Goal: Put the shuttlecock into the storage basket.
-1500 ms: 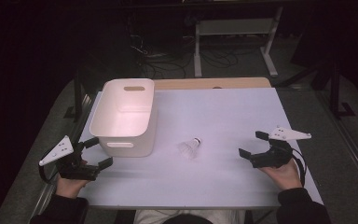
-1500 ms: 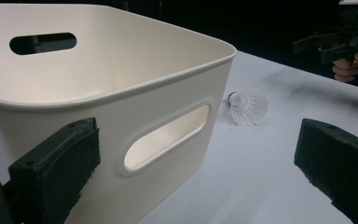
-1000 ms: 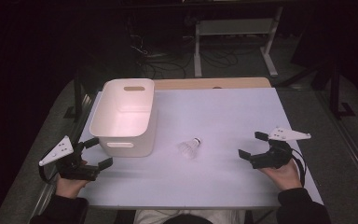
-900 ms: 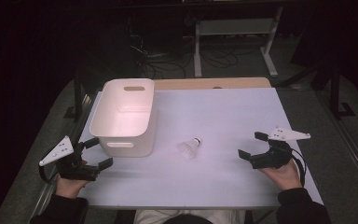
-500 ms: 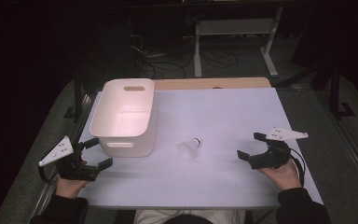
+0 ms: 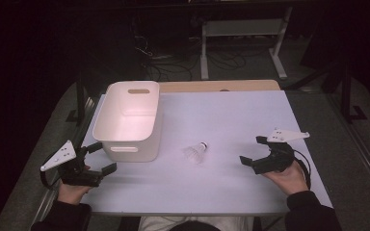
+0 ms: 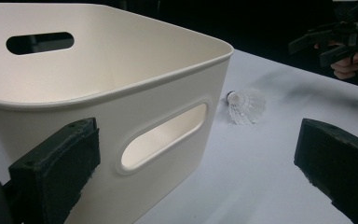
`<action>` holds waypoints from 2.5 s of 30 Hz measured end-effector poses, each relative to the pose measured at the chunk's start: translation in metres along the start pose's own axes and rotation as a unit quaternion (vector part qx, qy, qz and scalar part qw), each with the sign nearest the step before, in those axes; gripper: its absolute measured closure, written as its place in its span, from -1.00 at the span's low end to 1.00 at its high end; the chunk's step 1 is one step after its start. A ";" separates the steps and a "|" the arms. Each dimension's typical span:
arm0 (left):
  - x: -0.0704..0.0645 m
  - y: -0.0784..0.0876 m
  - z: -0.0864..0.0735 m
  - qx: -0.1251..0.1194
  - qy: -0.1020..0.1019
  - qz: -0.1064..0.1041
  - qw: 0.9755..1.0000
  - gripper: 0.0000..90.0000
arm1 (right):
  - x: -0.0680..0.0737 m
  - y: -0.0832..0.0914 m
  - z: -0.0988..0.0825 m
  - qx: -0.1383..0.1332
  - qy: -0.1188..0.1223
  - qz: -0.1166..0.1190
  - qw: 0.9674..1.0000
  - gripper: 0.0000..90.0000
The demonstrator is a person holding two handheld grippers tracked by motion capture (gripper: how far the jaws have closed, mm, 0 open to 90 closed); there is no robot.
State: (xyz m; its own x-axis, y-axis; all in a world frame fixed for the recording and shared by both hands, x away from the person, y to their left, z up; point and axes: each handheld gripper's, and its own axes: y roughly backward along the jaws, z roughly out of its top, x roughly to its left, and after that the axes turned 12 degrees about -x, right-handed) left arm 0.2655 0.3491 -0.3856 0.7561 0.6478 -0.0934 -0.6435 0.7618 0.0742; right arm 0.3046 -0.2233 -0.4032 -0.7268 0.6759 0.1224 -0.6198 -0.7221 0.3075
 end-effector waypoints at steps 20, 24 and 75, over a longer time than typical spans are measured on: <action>0.000 0.000 0.000 0.000 -0.001 0.002 1.000 -1.00 | 0.004 -0.009 0.008 0.013 0.004 0.017 1.000 -1.00; 0.000 0.000 0.000 -0.001 0.000 0.002 1.000 -1.00 | 0.005 -0.012 0.010 0.018 0.007 0.021 1.000 -1.00; 0.000 0.001 0.000 -0.004 0.001 0.002 1.000 -1.00 | 0.030 -0.061 0.039 0.082 0.042 0.091 0.992 -1.00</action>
State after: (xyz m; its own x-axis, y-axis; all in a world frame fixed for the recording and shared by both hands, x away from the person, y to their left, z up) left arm 0.2649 0.3495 -0.3853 0.7534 0.6505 -0.0960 -0.6471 0.7594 0.0671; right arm 0.3324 -0.1528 -0.3815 -0.8483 0.5173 0.1126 -0.4250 -0.7922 0.4379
